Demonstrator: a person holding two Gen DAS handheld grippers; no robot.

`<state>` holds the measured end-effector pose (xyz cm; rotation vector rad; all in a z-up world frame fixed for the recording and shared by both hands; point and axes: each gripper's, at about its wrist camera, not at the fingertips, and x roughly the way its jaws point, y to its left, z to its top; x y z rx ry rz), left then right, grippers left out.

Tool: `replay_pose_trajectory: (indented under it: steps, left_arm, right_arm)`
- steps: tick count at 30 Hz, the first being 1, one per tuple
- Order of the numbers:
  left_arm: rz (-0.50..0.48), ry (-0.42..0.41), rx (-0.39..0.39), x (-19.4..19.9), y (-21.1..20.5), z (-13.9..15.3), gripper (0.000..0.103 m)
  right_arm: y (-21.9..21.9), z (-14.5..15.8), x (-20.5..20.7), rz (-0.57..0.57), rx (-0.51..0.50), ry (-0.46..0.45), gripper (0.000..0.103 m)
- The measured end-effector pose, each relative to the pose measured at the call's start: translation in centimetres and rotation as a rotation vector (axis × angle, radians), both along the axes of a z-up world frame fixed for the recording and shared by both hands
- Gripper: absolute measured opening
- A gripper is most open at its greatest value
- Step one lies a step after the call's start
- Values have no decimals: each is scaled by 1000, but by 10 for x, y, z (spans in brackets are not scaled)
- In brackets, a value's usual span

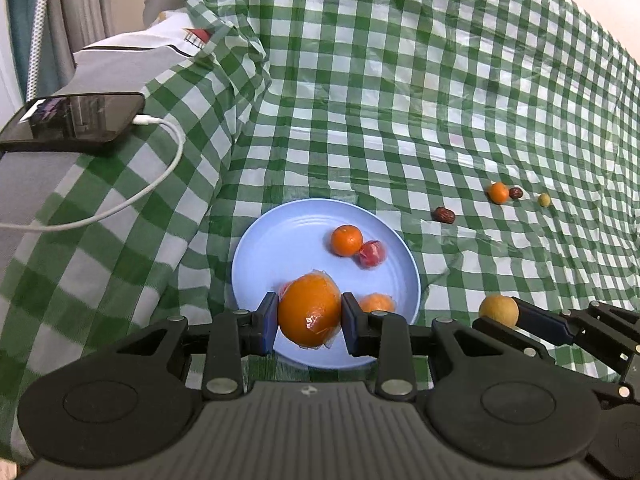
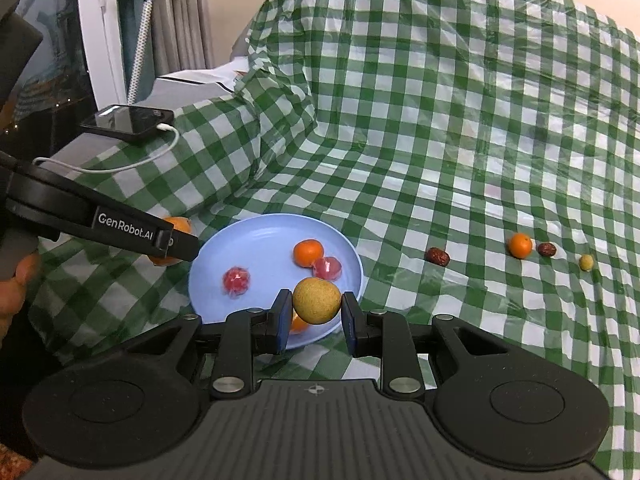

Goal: Organize fruits
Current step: 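Carry the orange and the yellow fruit in both tools over the blue plate, then open the left tool over the plate while the right tool releases the yellow fruit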

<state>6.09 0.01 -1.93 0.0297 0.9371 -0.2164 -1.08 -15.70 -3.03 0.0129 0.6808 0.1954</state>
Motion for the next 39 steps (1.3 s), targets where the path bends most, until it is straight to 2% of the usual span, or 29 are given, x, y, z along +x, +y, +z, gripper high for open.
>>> replay_pose_trajectory:
  steps: [11, 28, 30, 31, 32, 33, 34, 36, 39]
  left_arm:
    - [-8, 46, 31, 36, -11, -31, 36]
    - [-19, 80, 101, 70, -16, -73, 37]
    - [-30, 67, 80, 70, -15, -71, 48]
    - [-37, 50, 72, 69, -15, -68, 71]
    - [-36, 27, 71, 66, -15, -64, 93]
    - [-31, -5, 71, 63, -15, -59, 99]
    - [-32, -33, 69, 59, -15, -55, 102]
    - [-56, -49, 61, 52, -16, -47, 102]
    - [-63, -52, 62, 39, -14, -38, 102]
  right_arm:
    - [2, -28, 44, 13, -5, 57, 28]
    - [27, -66, 90, 112, -62, 109, 28]
    - [28, -68, 94, 134, -55, 114, 29]
    - [28, -68, 95, 136, -55, 117, 32]
    - [28, -67, 96, 129, -61, 121, 49]
    - [27, -65, 96, 117, -62, 119, 64]
    - [26, -63, 94, 107, -60, 115, 68]
    - [23, -58, 87, 94, -59, 113, 81]
    - [18, -52, 71, 75, -59, 130, 89]
